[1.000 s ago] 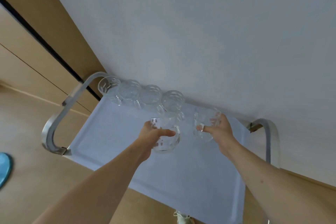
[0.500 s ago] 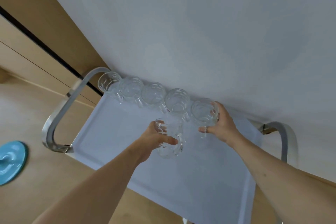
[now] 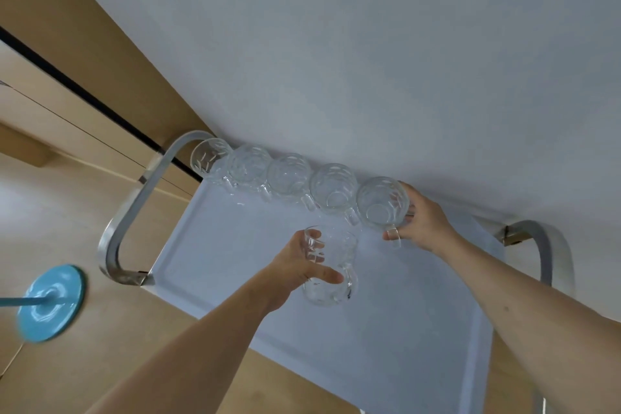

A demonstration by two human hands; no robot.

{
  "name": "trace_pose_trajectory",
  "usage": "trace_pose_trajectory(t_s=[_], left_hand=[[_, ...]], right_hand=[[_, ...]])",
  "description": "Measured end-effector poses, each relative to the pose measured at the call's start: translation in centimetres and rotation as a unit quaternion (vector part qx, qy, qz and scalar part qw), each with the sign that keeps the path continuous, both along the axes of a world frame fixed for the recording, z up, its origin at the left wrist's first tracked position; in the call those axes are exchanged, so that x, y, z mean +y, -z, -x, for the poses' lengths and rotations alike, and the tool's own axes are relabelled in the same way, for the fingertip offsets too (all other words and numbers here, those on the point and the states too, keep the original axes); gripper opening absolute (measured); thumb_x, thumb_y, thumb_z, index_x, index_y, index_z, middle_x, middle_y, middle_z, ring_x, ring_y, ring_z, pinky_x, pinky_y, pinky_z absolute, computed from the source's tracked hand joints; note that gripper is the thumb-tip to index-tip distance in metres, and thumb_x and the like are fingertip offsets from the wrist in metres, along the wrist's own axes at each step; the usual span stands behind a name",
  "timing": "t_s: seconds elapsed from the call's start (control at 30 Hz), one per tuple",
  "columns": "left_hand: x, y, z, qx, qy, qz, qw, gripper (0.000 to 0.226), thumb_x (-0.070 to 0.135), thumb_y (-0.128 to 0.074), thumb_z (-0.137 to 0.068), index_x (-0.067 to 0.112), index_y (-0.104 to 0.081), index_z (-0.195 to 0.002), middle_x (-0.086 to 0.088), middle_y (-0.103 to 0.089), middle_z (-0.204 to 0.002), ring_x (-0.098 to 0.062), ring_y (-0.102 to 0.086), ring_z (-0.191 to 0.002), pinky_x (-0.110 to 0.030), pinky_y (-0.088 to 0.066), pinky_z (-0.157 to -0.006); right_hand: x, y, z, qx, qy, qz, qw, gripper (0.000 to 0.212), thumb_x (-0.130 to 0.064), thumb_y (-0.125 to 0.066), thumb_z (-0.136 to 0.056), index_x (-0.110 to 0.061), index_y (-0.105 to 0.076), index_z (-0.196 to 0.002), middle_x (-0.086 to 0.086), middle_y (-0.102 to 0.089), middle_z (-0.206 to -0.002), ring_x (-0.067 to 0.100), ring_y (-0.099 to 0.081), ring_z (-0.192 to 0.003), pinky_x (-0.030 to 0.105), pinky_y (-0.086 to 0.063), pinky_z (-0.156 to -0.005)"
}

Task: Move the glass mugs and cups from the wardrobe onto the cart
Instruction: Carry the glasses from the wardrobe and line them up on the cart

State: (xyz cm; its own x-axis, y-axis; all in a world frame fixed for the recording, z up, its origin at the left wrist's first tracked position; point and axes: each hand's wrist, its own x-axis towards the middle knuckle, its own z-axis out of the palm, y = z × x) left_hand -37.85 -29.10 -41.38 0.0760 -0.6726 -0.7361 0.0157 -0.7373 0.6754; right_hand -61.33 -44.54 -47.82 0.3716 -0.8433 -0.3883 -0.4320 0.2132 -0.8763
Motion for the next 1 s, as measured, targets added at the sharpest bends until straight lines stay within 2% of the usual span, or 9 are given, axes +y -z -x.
trace_pose_trajectory(t_s=[0.07, 0.2, 0.33, 0.43, 0.53, 0.67, 0.83, 0.93, 1.0], left_hand=[[0.0, 0.0, 0.1, -0.009, 0.009, 0.002, 1.0, 0.105, 0.021, -0.098, -0.034, 0.029, -0.049, -0.127, -0.006, -0.056, -0.134, -0.025, -0.06, -0.122, -0.046, -0.047, -0.109], [0.2, 0.2, 0.6, -0.033, 0.028, 0.016, 0.999, 0.103, 0.022, -0.099, -0.034, 0.032, -0.051, -0.124, -0.002, -0.06, -0.129, -0.02, -0.064, -0.115, -0.037, -0.052, -0.102], [0.8, 0.0, 1.7, -0.086, 0.073, 0.042, 0.993, 0.098, 0.029, -0.098, -0.034, 0.04, -0.049, -0.119, 0.009, -0.059, -0.119, -0.012, -0.064, -0.107, -0.023, -0.052, -0.083], [1.1, -0.2, 3.1, -0.139, 0.107, 0.07, 0.982, 0.101, 0.025, -0.099, -0.042, 0.039, -0.046, -0.128, 0.011, -0.055, -0.123, -0.012, -0.06, -0.112, -0.032, -0.053, -0.093], [1.0, -0.9, 4.6, -0.177, 0.15, 0.107, 0.967, 0.105, 0.022, -0.1, -0.049, 0.033, -0.043, -0.137, 0.013, -0.053, -0.125, -0.01, -0.059, -0.11, -0.034, -0.052, -0.098], [0.5, -1.9, 6.4, -0.192, 0.216, 0.152, 0.945, 0.103, 0.023, -0.098, -0.051, 0.03, -0.043, -0.138, 0.012, -0.054, -0.126, -0.008, -0.059, -0.107, -0.03, -0.052, -0.095], [0.1, -3.1, 9.1, -0.253, 0.312, 0.214, 0.891, 0.113, 0.038, -0.094, -0.049, 0.028, -0.035, -0.145, 0.013, -0.053, -0.129, -0.014, -0.056, -0.116, -0.036, -0.05, -0.099], [0.3, -3.3, 10.4, -0.261, 0.338, 0.245, 0.87, 0.113, 0.041, -0.095, -0.046, 0.03, -0.035, -0.142, 0.016, -0.053, -0.124, -0.013, -0.057, -0.115, -0.032, -0.051, -0.096], [0.4, -3.2, 11.0, -0.258, 0.354, 0.256, 0.862, 0.119, 0.042, -0.097, -0.045, 0.029, -0.034, -0.145, 0.013, -0.052, -0.132, -0.013, -0.054, -0.121, -0.033, -0.049, -0.1]], right_hand=[[-0.2, 0.0, 0.1, 0.023, -0.01, 0.008, 1.0, 0.113, 0.003, -0.097, -0.048, -0.036, -0.05, -0.143, -0.01, -0.065, -0.117, 0.018, -0.063, -0.114, 0.036, -0.051, -0.101], [0.3, 0.0, 0.3, 0.108, -0.007, 0.048, 0.993, 0.11, -0.017, -0.1, -0.05, -0.031, -0.046, -0.145, -0.003, -0.06, -0.121, 0.02, -0.062, -0.102, 0.031, -0.049, -0.089], [2.4, -0.1, 1.6, 0.194, 0.066, 0.105, 0.973, 0.08, -0.024, -0.087, -0.073, -0.017, -0.05, -0.144, 0.008, -0.061, -0.125, 0.026, -0.063, -0.098, 0.031, -0.047, -0.085], [5.1, -1.3, 2.5, 0.164, 0.152, 0.102, 0.969, 0.053, -0.027, -0.081, -0.082, -0.015, -0.062, -0.13, 0.007, -0.066, -0.116, 0.02, -0.063, -0.087, 0.029, -0.046, -0.082], [7.9, -3.5, 3.0, 0.107, 0.182, 0.056, 0.976, 0.037, -0.036, -0.079, -0.085, -0.018, -0.068, -0.117, 0.001, -0.069, -0.105, 0.016, -0.065, -0.086, 0.027, -0.049, -0.08], [11.1, -7.2, 3.2, 0.039, 0.152, -0.022, 0.987, 0.05, -0.048, -0.078, -0.083, -0.026, -0.064, -0.126, 0.0, -0.065, -0.114, 0.017, -0.066, -0.098, 0.038, -0.056, -0.093], [13.6, -10.4, 3.8, -0.008, 0.065, -0.093, 0.994, 0.09, -0.048, -0.086, -0.073, -0.039, -0.038, -0.148, -0.004, -0.05, -0.133, 0.012, -0.06, -0.114, 0.026, -0.05, -0.091], [14.6, -11.1, 4.7, 0.027, 0.061, -0.075, 0.995, 0.105, -0.039, -0.094, -0.065, -0.042, -0.031, -0.15, -0.006, -0.05, -0.129, 0.011, -0.059, -0.112, 0.027, -0.051, -0.091], [15.1, -11.3, 5.3, 0.059, 0.082, -0.047, 0.994, 0.111, -0.036, -0.097, -0.059, -0.042, -0.032, -0.148, -0.007, -0.053, -0.124, 0.011, -0.06, -0.108, 0.03, -0.055, -0.089]])
